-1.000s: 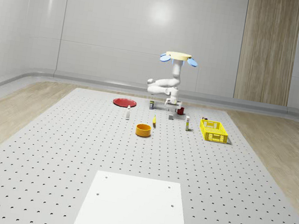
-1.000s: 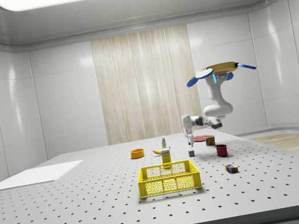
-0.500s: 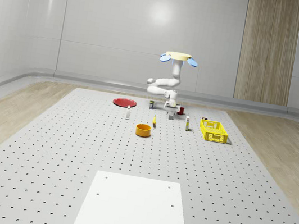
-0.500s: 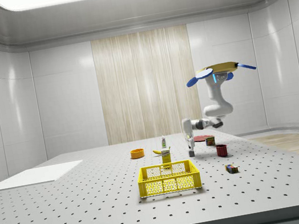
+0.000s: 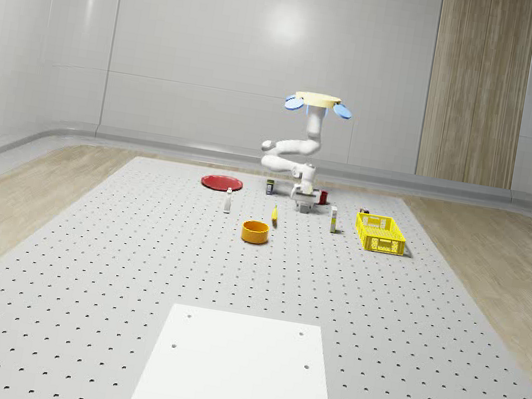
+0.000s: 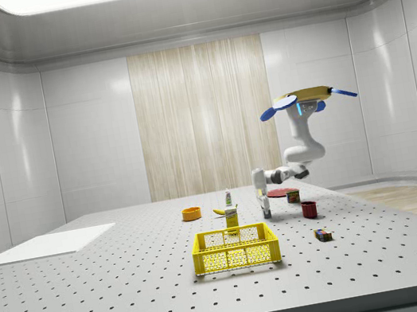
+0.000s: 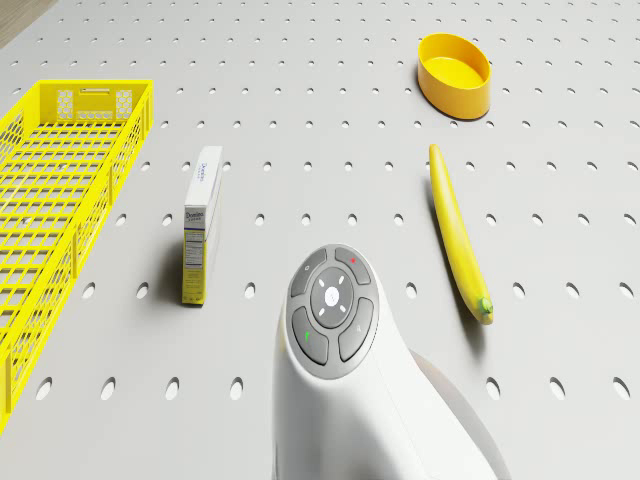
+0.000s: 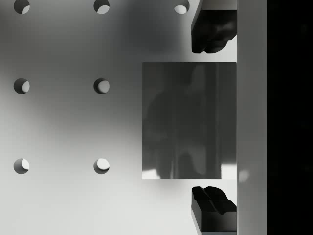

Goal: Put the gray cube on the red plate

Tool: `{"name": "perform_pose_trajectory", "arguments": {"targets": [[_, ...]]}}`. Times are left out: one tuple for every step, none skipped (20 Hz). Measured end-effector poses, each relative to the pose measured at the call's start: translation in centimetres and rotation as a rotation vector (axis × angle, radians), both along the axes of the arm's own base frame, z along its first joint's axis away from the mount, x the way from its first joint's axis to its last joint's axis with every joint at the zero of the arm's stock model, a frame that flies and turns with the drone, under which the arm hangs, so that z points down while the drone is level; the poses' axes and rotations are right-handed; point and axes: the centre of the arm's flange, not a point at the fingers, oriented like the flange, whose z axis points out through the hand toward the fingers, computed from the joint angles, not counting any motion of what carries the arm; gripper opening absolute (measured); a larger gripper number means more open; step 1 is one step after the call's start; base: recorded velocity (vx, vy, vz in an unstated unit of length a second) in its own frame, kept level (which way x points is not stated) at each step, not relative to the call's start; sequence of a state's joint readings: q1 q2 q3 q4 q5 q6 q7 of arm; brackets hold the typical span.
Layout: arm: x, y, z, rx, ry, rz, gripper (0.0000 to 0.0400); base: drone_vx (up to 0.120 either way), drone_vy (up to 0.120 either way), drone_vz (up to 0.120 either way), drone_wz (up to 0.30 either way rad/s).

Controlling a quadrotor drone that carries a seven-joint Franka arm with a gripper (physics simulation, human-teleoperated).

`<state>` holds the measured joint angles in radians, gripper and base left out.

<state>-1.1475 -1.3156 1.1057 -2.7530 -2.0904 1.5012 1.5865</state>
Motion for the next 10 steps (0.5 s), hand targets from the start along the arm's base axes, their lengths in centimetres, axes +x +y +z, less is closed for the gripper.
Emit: {"name": "perform_pose_trajectory", "arguments": {"targets": [[0.04,0.00,0.08,0.000,0.000,0.000,0.0367,0.000,0.000,0.000,0.000],[0.07,0.00,0.14,0.000,0.000,0.000,0.0341,0.000,0.000,0.000,0.000],[0.10,0.00,0.19,0.000,0.000,0.000,0.0321,0.000,0.000,0.000,0.000],[0.12,0.00,0.22,0.000,0.000,0.000,0.0305,0.000,0.000,0.000,0.000],[0.14,0.01,0.25,0.000,0.000,0.000,0.0293,0.000,0.000,0.000,0.000],[0.15,0.01,0.28,0.000,0.000,0.000,0.0284,0.000,0.000,0.000,0.000],[0.16,0.01,0.30,0.000,0.000,0.000,0.0276,0.000,0.000,0.000,0.000],[0.17,0.01,0.31,0.000,0.000,0.000,0.0270,0.000,0.000,0.000,0.000],[0.18,0.01,0.33,0.000,0.000,0.000,0.0266,0.000,0.000,0.000,0.000],[0.18,0.01,0.34,0.000,0.000,0.000,0.0262,0.000,0.000,0.000,0.000]]}}
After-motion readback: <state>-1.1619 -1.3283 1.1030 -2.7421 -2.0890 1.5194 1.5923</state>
